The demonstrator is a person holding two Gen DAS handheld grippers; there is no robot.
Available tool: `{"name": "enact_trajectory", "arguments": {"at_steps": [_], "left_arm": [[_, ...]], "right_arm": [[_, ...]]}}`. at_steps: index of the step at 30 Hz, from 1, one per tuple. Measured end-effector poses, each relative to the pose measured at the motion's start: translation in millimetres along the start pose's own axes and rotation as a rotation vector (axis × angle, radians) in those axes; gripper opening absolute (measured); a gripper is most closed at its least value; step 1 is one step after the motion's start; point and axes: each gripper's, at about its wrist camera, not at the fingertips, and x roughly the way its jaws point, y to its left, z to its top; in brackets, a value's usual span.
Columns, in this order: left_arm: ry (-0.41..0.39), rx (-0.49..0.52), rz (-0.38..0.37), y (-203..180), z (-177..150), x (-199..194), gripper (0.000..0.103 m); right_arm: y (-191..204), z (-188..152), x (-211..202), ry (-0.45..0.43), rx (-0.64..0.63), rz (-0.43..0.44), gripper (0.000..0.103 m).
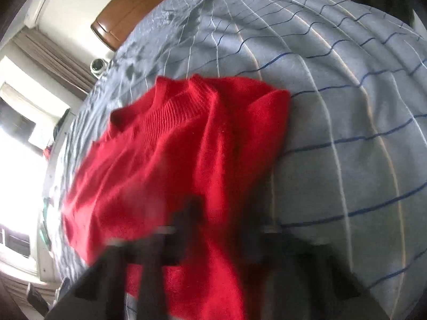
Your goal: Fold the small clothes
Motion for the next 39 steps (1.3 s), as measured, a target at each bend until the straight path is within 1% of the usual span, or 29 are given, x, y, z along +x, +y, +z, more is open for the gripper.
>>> {"name": "enact_trajectory", "arguments": {"at_steps": [3,6,8,10,11,12,13,16,17,18,19,20,21,22,24,25,26,27,28,29,30,31,32,33,34,36,37,38,39], "left_arm": [[-0.011,-0.045,-0.009,13,5,0,0.102],[-0.008,-0.08,-0.008,24,8,3,0.102],[-0.008,-0.101,0.004,32,9,4,0.102],[-0.011,-0.117,0.016,39,9,3,0.102],[-0.013,-0.124,0.02,42,9,3,0.102],[-0.013,-0.131,0.023,45,9,2,0.102],[-0.014,-0.14,0.025,48,9,2,0.102],[-0.011,-0.163,0.023,54,9,3,0.102],[-0.011,-0.166,0.022,55,9,3,0.102],[-0.012,-0.169,0.02,56,10,3,0.102],[-0.014,-0.17,0.019,57,10,2,0.102],[-0.017,-0.171,0.017,57,10,1,0.102],[-0.019,-0.171,0.012,57,10,1,0.102],[-0.02,-0.171,0.005,58,11,0,0.102],[-0.021,-0.172,-0.003,59,11,0,0.102],[-0.021,-0.175,-0.009,60,12,0,0.102],[-0.021,-0.178,-0.012,62,12,0,0.102],[-0.021,-0.182,-0.016,62,13,1,0.102],[-0.019,-0.186,-0.02,63,13,2,0.102],[-0.018,-0.189,-0.022,64,14,2,0.102],[-0.015,-0.19,-0.022,64,14,3,0.102],[-0.013,-0.19,-0.021,64,14,4,0.102],[-0.013,-0.189,-0.021,62,13,3,0.102],[-0.014,-0.185,-0.02,62,12,3,0.102],[-0.015,-0.178,-0.019,60,12,2,0.102],[-0.015,-0.159,-0.014,58,10,1,0.102],[-0.012,-0.151,-0.011,56,9,2,0.102],[-0.009,-0.146,-0.01,55,8,2,0.102],[-0.001,-0.142,-0.01,55,7,4,0.102]], "right_arm": [[30,6,-22,-0.047,-0.024,0.048,0.013],[89,17,-39,-0.057,-0.097,0.126,0.012],[138,20,-35,-0.036,-0.171,0.159,0.012],[184,18,-19,-0.008,-0.237,0.177,0.012],[204,14,-8,0.007,-0.269,0.175,0.012],[215,12,0,0.014,-0.289,0.17,0.012],[235,4,18,0.031,-0.321,0.158,0.012],[272,-23,60,0.058,-0.383,0.122,0.012],[279,-33,71,0.065,-0.411,0.105,0.013],[285,-41,81,0.084,-0.426,0.108,0.02],[289,-49,94,0.128,-0.423,0.144,0.025],[291,-54,97,0.156,-0.408,0.175,0.045],[292,-57,91,0.158,-0.391,0.227,0.059],[293,-57,79,0.152,-0.385,0.289,0.061],[293,-49,47,0.128,-0.383,0.426,0.061],[291,-45,34,0.109,-0.388,0.458,0.061],[289,-38,14,0.066,-0.404,0.482,0.061],[285,-30,-4,0.01,-0.427,0.464,0.061],[282,-24,-15,-0.033,-0.45,0.408,0.061],[276,-21,-20,-0.065,-0.477,0.32,0.061],[273,-20,-19,-0.076,-0.504,0.235,0.06],[267,-22,-10,-0.072,-0.546,0.111,0.059],[264,-25,-1,-0.06,-0.571,0.058,0.051],[261,-33,11,-0.044,-0.596,0.017,0.045],[258,-45,27,-0.022,-0.619,-0.013,0.044],[253,-63,44,0.002,-0.633,-0.005,0.043],[256,-80,60,0.018,-0.649,-0.001,0.043],[258,-91,66,0.014,-0.673,-0.022,0.043],[264,-105,73,-0.013,-0.72,-0.061,0.043]]}}
